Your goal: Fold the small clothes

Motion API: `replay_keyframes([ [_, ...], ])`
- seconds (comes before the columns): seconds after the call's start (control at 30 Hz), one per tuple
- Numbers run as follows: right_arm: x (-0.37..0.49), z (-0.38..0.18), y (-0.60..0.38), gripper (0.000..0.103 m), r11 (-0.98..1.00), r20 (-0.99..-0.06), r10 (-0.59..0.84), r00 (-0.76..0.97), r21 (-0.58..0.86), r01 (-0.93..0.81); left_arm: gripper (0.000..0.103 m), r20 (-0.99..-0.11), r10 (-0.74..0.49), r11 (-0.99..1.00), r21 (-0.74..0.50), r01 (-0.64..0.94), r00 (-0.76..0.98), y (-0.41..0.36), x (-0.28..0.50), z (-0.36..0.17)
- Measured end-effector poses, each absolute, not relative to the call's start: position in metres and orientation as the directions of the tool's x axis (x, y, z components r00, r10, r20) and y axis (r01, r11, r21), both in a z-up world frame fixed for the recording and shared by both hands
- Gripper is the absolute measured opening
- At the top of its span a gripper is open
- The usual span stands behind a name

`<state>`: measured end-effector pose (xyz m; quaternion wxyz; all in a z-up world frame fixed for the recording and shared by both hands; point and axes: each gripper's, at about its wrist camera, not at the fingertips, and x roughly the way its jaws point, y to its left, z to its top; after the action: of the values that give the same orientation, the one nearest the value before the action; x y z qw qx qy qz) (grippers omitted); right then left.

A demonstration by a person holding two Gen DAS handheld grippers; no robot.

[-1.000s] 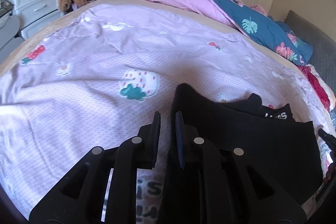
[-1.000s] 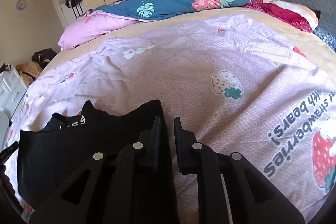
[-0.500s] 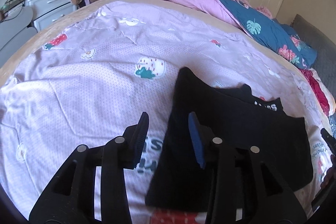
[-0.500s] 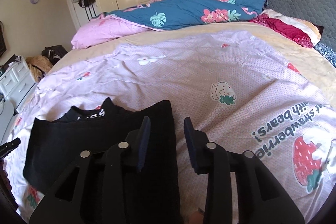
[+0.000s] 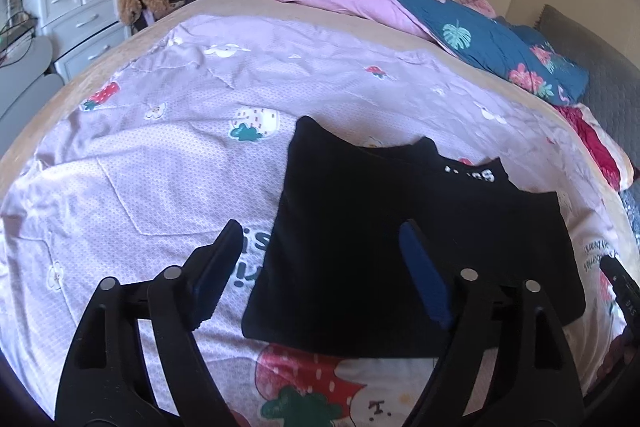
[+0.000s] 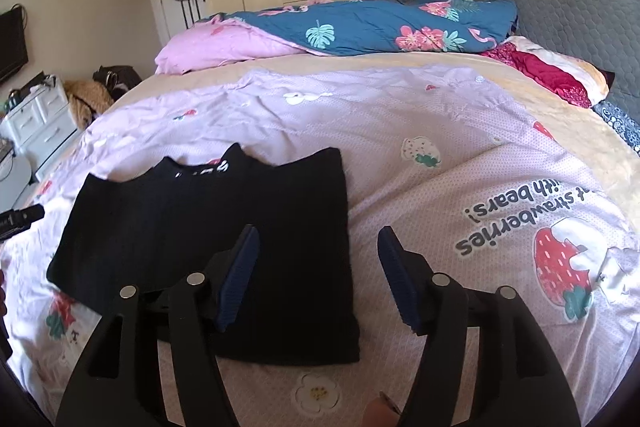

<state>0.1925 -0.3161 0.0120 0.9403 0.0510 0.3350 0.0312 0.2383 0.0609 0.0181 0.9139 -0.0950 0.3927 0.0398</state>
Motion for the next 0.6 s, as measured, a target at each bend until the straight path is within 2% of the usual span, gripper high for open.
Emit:
replay_keyframes([
  [0.27, 0.193, -0.005, -0.282, 0.075, 0.990, -0.687, 0.139, 0.713, 0.080, -0.116, 0.076, -0.767, -0.037, 0.991, -0.109, -0.073, 0.641, 0.039, 0.235, 0.000],
  [0.6, 0.200, -0.023, -0.276, 0.076, 0.990, -0.725, 0.135, 0.675, 0.072, -0.120, 0.076, -0.826, -0.035, 0.998, -0.057, -0.023, 0.563, 0.022, 0.233, -0.033],
])
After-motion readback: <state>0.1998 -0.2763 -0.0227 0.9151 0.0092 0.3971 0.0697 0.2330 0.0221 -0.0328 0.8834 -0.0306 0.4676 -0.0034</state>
